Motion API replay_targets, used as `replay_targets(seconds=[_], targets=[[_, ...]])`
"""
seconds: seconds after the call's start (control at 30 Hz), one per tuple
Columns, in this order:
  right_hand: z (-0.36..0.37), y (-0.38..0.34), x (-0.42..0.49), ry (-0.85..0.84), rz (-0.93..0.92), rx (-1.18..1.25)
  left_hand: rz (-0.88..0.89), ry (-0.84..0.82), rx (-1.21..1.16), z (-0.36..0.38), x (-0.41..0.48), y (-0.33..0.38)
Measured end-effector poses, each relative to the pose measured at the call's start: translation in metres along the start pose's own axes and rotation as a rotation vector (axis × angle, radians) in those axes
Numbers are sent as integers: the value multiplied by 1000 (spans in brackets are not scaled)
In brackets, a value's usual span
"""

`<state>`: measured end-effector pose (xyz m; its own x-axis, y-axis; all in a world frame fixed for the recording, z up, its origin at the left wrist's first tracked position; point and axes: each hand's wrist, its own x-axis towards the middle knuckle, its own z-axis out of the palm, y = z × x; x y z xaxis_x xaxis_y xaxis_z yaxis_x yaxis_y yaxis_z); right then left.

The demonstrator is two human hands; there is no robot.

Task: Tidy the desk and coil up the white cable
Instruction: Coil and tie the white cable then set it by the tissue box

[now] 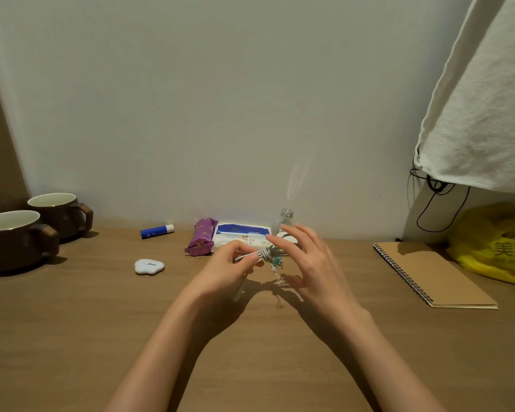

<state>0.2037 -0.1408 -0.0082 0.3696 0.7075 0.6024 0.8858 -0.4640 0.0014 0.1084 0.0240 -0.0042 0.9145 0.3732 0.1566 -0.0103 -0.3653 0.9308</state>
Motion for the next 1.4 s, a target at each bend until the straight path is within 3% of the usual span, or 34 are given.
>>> replay_targets(seconds=[0.17, 0.37, 0.67, 0.9, 1.13, 1.4], targets=[[8, 0, 1, 111, -130, 23, -19, -102, 30, -6, 2, -1], [9, 2, 0, 162, -98, 116, 1, -90, 53, -6, 2, -4], [12, -14, 15, -113, 209, 449, 100, -44, 133, -16, 2, -13], [35, -31, 43, -173, 204, 536, 153, 68, 133, -34, 10, -40], [67, -31, 50, -172, 181, 475, 287, 248, 521, -34, 14, -57], [83, -25, 44, -91, 185, 453, 357, 349, 776, -26, 18, -62]])
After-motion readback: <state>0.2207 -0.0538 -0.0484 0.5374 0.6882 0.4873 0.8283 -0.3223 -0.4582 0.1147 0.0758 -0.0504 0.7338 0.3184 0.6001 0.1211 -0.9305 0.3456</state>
